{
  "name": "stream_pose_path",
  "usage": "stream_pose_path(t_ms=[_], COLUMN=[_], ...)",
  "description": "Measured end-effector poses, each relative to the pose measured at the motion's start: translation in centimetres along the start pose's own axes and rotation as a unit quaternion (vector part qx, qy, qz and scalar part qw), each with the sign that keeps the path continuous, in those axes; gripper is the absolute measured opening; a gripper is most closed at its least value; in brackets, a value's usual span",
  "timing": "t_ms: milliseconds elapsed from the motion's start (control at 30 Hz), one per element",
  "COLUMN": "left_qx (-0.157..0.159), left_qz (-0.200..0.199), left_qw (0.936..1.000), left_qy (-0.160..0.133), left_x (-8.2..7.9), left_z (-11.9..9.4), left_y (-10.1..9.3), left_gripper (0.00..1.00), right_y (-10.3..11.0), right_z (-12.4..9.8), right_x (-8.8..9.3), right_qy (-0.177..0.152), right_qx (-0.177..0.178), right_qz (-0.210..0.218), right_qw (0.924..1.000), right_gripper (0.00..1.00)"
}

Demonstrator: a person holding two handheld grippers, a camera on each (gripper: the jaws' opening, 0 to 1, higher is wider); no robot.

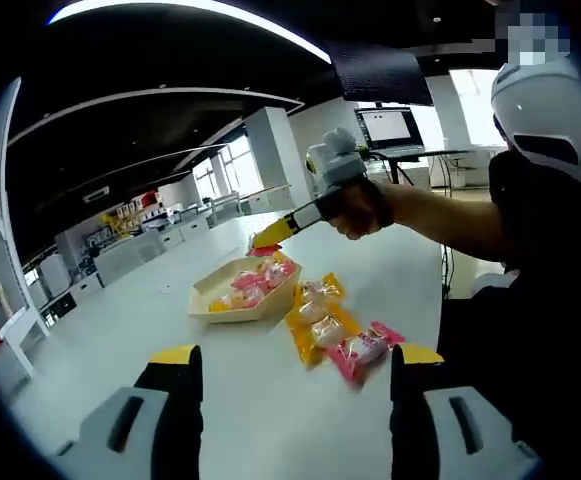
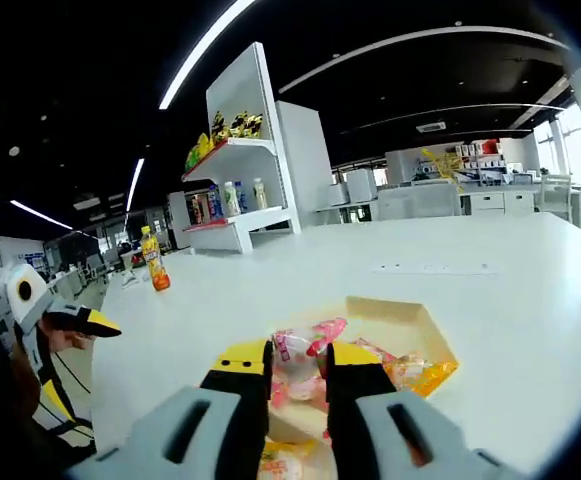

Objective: Pick up the marshmallows scattered on the table and place them into the bowl on the table

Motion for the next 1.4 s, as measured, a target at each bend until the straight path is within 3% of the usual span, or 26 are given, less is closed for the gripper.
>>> stream_pose_path(t_ms=[167, 333, 533, 1400], left_qx=[0.004, 0.027, 0.016, 0.012], left_qz=[-0.002, -0.003, 0.000, -0.005], left_qw=[1.0000, 0.9995, 0.9999, 0.9999], left_qy=[0.000, -0.017, -0.003, 0.001], left_x=[0.1, -0.5, 0.1, 0.6], left_z=[0.1, 0.3, 0.4, 0.4], left_y=[-0.2, -1.0, -0.7, -0.5], left_gripper=[0.76, 0.78, 0.78, 0.78], right_y=[0.3, 0.1, 0.2, 0.2], right_z=[0.4, 0.7, 1.1, 1.8], right_x=[1.0, 1.7, 2.3, 3.7], right_qy=[0.011, 0.019, 0.026, 0.042], right_qx=[0.001, 0.008, 0.014, 0.012], right_qz=[-0.006, -0.017, -0.031, -0.078], right_qw=[0.9999, 0.9997, 0.9991, 0.9960], right_gripper=[0.19, 0.20, 0.20, 0.21])
Point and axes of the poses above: the point that each gripper's makers call its tool centre point, and the gripper's own axes: z roughly forward along the fingers, y roughly to its left, x roughly out of its underside, the point moved 6 cm from there along -z, roughly backward along the fingers, and after that the axes turned 10 degrees about x, right-handed, at the moved point
